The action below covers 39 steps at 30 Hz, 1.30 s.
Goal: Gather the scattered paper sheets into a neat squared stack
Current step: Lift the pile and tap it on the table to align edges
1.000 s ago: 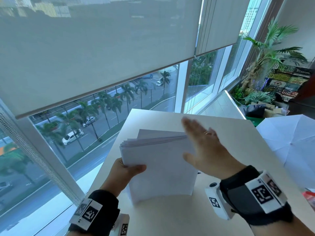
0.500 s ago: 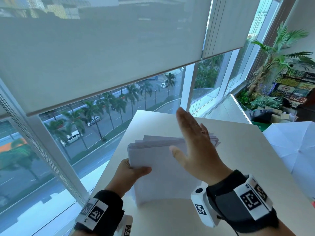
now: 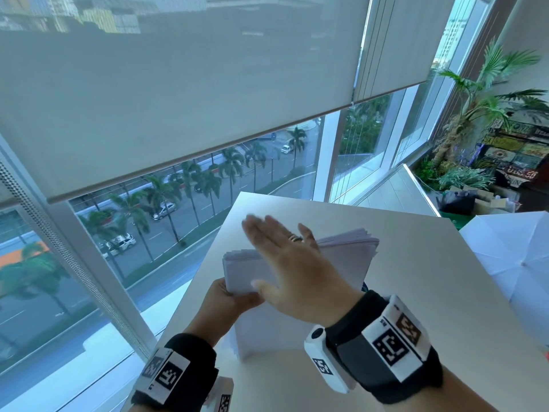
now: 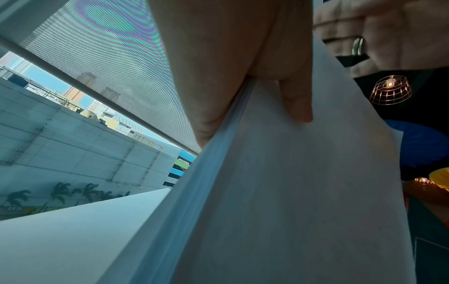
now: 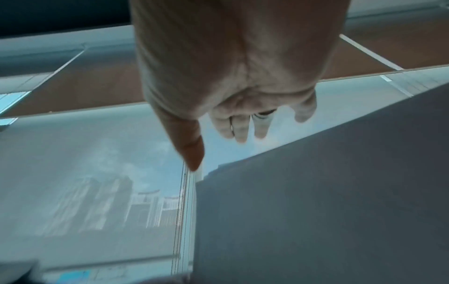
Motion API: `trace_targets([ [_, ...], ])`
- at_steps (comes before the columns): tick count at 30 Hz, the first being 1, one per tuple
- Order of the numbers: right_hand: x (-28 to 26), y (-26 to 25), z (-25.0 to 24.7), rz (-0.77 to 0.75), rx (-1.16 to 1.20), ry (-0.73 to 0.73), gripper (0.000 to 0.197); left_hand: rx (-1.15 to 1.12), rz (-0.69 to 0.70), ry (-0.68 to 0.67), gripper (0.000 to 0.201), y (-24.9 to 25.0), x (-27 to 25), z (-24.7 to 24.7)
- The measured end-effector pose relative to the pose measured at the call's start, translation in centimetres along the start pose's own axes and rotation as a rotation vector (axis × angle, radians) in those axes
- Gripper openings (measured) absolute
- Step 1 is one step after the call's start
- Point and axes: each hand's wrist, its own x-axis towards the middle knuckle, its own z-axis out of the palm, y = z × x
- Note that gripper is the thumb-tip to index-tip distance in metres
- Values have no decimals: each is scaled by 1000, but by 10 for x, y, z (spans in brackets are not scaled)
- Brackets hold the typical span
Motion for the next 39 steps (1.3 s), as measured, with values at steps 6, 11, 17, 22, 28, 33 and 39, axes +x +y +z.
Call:
trace_targets([
  [6,2,-1,4,-30,-68,-137,80,-2,-21,-11,23,-5,-1,-1],
  [11,-8,26,-4,56,63,230,80,-4,-56,24,23,-11,1,-1],
  [17,-32,76,-10,309,-103,24,79,-12,-55,38,22,-14,4,-2],
  [22,-46,92,-14,386,-79,155,86,-8,-52,42,19,-14,5,-1],
  [28,-49,116,3,380,105,575,82,-34,-24,19,24,-11,4,0],
  [33,-54,142,32,531,953,439,133,-49,-21,18,25,-10,3,1],
  [39,-48,140,73,594,1133,397,46,-25,-16,50,22,-9,4,3],
])
